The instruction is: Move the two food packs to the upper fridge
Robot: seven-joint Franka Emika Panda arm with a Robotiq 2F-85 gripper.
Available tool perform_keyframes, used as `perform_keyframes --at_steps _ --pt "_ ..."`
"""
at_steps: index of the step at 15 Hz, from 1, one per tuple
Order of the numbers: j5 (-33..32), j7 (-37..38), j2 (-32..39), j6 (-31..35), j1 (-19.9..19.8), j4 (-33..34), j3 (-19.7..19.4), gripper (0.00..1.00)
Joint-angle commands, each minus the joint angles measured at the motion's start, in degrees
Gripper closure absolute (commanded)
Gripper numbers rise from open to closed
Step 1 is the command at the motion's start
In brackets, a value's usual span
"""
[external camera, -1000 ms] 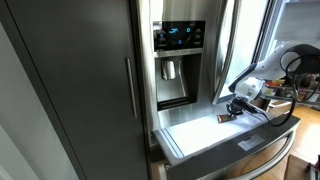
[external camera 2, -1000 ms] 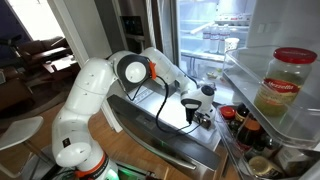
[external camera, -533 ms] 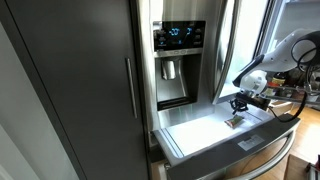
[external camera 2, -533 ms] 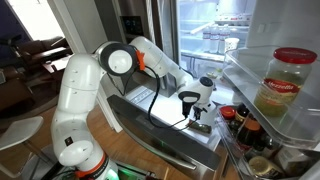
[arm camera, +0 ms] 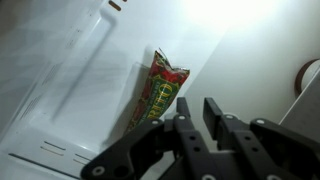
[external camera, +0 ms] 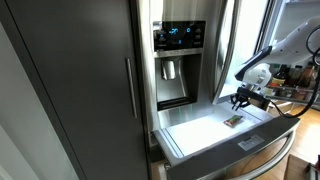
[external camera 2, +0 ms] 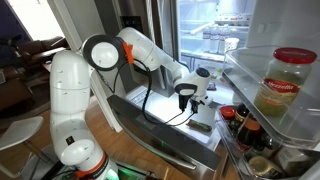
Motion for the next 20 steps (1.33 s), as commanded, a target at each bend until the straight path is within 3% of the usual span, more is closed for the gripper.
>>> perform_keyframes --at_steps 1,7,12,18,19,20 --pt "-0.8 -0.9 2.4 4.7 0.8 -0.7 0.2 0.44" --pt "-1.8 -0.3 9.5 13.6 0.6 1.3 0.9 0.01" --pt "-3.6 -0.2 14.8 19.8 -0.1 3.4 1.8 0.00" --pt "-5.4 -0.3 19.2 20.4 -2.0 6.8 3.5 0.00" --pt "-5.5 -0.3 19.8 20.3 -2.4 7.3 3.8 0.02" --pt "-6.0 -0.2 20.1 20.2 -2.3 7.6 3.6 0.18"
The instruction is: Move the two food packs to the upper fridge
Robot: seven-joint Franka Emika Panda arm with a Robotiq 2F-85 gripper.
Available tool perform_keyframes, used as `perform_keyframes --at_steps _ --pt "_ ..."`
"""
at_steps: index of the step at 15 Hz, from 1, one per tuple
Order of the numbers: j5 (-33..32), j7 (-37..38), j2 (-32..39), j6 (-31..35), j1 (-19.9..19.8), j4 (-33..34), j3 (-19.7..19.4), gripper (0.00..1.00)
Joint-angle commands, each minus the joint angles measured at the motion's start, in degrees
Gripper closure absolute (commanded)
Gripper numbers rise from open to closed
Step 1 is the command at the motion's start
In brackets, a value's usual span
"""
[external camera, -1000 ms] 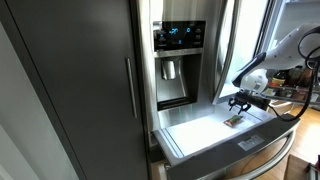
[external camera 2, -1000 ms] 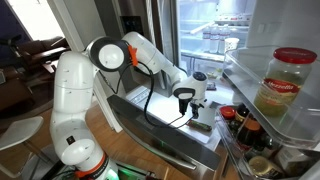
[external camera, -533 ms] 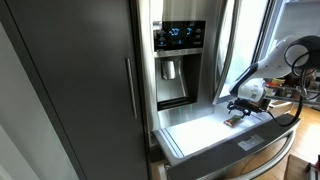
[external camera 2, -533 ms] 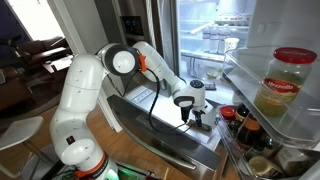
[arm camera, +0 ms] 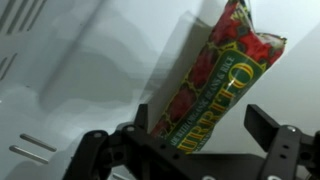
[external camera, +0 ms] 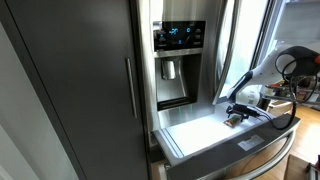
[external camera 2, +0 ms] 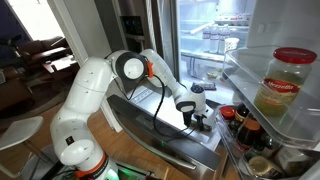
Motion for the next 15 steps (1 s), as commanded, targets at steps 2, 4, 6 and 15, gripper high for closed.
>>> perform_keyframes --at_steps 2,4,6,15 --pt "-2.5 0.4 2.5 -0.6 -2.2 2.7 1.3 0.31" --pt "-2.9 0.6 2.5 -0.6 -2.3 2.8 1.1 0.48" --pt "-3.0 1.0 1.6 -1.2 -2.2 2.6 1.0 0.64" --pt "-4.7 5.7 -6.4 -7.6 0.7 -2.2 -2.2 0.96"
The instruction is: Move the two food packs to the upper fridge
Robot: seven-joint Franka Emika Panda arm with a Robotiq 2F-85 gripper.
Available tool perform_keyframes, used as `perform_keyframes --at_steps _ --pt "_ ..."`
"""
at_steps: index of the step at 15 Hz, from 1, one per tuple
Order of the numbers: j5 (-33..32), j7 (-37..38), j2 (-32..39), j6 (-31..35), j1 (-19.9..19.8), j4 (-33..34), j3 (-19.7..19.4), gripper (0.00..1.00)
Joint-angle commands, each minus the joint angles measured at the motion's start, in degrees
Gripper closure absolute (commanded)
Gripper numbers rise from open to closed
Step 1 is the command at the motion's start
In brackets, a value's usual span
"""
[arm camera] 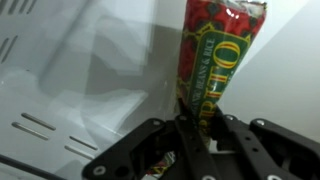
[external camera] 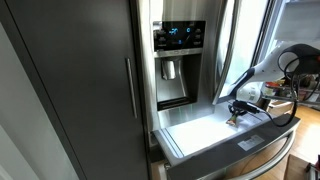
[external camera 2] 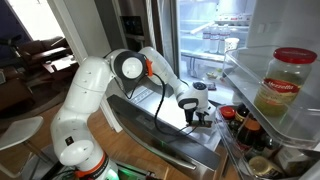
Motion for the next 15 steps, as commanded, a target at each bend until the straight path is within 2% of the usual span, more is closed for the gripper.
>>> perform_keyframes --at_steps 1,8,12,15 --pt "-3.1 5.0 -6.3 -6.0 2.1 -4.5 -2.6 0.95" --pt "-5.6 9.7 -18.2 -11.1 5.5 -10.8 -5.4 0.95" --pt "-4.5 12.6 -23.5 -8.7 7.2 -12.1 -5.2 0.95" --pt "-1.8 12.1 -24.8 -5.4 7.6 -10.4 -3.2 0.95"
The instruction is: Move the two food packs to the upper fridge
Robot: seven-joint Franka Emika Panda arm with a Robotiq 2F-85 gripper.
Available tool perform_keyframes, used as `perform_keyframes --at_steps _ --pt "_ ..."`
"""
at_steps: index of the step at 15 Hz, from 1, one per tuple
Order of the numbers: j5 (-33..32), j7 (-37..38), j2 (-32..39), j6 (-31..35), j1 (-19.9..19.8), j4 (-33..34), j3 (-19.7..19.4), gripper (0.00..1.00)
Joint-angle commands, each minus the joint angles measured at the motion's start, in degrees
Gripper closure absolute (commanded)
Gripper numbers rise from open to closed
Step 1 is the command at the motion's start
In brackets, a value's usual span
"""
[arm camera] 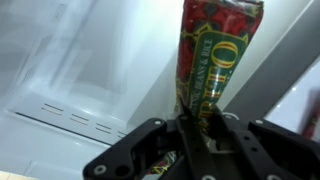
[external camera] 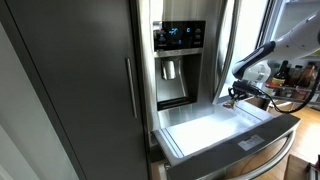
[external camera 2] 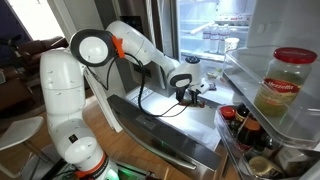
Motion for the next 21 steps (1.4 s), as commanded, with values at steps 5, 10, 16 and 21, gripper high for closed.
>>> perform_keyframes --at_steps 5,10,16,21 --pt "9.5 -0.6 -1.9 7.7 0.0 4.4 4.7 0.95" --pt "21.3 -7.7 -0.4 15.0 -2.2 9.8 8.9 0.95" --pt "30.5 -18.2 4.4 19.4 -5.6 16.9 12.1 0.95" --pt "32.2 -22.9 8.7 17.4 -9.0 23.2 12.9 0.95"
